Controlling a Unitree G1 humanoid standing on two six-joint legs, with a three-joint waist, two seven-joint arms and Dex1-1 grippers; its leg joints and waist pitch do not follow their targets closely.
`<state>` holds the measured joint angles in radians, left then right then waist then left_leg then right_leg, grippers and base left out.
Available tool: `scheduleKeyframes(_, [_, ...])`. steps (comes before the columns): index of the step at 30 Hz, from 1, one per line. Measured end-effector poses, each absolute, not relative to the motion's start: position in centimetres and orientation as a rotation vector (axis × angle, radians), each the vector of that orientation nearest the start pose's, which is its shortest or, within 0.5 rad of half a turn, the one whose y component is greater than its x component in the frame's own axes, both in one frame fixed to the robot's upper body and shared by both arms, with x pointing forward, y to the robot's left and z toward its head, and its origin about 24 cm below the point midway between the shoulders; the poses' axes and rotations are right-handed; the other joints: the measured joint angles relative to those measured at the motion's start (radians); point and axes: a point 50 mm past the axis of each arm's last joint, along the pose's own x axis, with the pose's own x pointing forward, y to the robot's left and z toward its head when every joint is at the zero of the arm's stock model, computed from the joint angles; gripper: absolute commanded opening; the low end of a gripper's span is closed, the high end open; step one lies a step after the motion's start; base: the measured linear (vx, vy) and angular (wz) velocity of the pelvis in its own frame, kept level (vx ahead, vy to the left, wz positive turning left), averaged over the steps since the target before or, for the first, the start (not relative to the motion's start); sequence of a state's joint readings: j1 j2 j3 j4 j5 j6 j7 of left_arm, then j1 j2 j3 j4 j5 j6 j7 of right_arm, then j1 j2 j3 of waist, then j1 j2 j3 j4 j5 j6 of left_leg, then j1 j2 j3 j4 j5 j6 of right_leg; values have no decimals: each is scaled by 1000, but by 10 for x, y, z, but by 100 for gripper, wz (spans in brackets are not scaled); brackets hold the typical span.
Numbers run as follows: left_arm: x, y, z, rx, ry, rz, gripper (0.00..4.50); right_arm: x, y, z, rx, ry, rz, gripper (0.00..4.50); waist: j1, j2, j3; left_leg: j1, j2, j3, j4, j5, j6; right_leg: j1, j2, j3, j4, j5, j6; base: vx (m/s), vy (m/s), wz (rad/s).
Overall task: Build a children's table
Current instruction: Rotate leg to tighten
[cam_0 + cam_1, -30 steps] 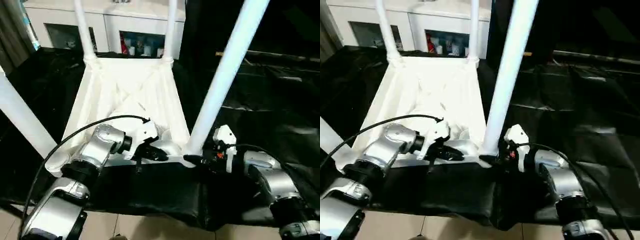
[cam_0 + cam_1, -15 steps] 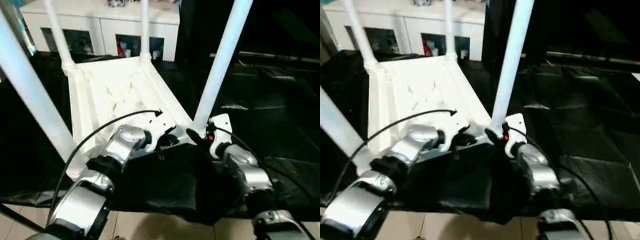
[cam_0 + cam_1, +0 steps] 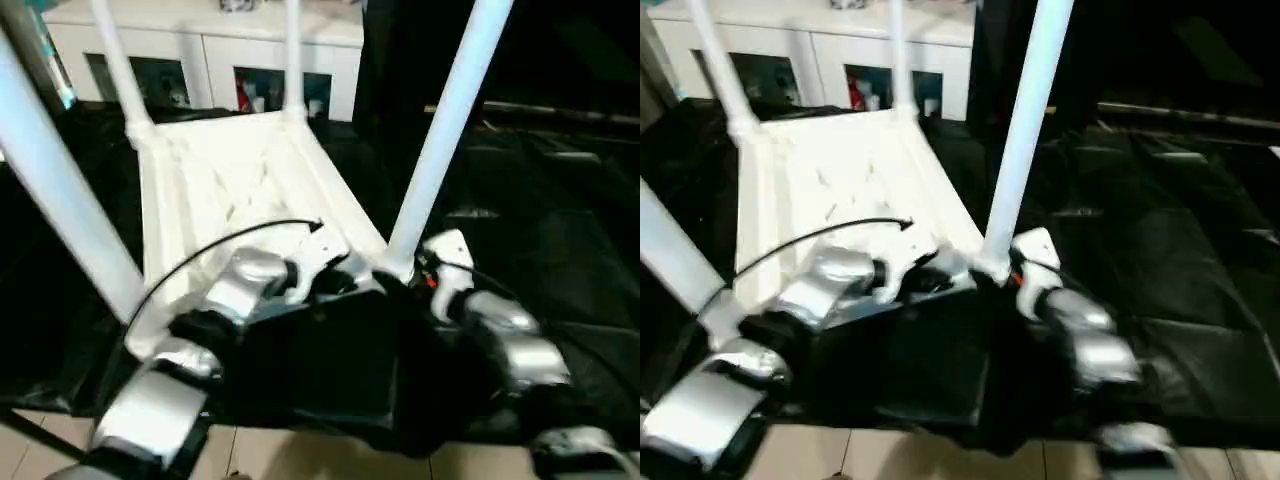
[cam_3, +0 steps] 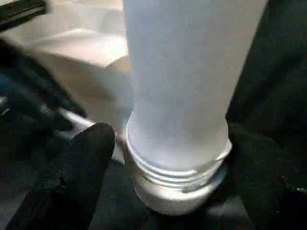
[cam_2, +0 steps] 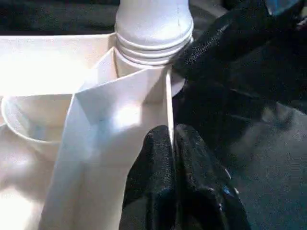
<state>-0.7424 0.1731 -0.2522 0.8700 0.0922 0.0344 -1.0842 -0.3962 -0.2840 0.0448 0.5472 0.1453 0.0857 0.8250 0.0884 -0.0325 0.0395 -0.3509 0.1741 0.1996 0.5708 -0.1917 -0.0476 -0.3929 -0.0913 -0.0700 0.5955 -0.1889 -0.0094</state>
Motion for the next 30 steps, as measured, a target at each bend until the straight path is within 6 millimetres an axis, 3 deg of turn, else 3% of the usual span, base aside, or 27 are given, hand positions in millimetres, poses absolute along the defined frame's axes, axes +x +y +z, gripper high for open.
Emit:
scheduleKeyframes(3, [331, 90, 48, 341, 424, -1361, 0, 305, -165, 33, -65, 278, 894, 381, 4, 1, 0, -5, 0, 1, -3, 3, 5, -7, 0, 0, 0, -2, 0, 50, -6, 1])
scheduleKeyframes(7, [324, 98, 49, 330, 448, -1442, 0, 301, -160, 41, -64, 256, 1011, 381, 24, 2, 0, -6, 0, 2, -2, 2, 7, -8, 0, -1, 0, -4, -2, 0, 0, 0])
scheduleKeyframes(15, [315, 105, 47, 313, 469, -1495, 0, 292, -163, 35, -51, 303, 1096, 381, 24, 1, 0, -5, 0, 3, 0, 1, 6, -7, -1, 0, 0, -3, -3, 0, 0, 0])
scheduleKeyframes(16, [314, 106, 47, 313, 470, -1496, 0, 290, -163, 33, -52, 311, 1105, 357, 24, 1, 1, -5, 0, 3, 0, 1, 6, -7, -1, 0, 0, -3, -3, 0, 0, 0])
scheduleKeyframes(27, [311, 109, 49, 309, 480, -1494, 0, 288, -159, 32, -48, 317, 1143, 281, 22, -2, 2, -5, 0, 3, -1, 1, 7, -7, 0, 0, 1, -3, -2, 0, 0, 0])
scheduleKeyframes(30, [312, 109, 49, 306, 481, -1491, 0, 288, -159, 32, -40, 321, 1139, 277, 22, -3, 2, -5, 0, 3, -1, 1, 7, -7, 0, 0, 0, -3, -2, 0, 0, 0])
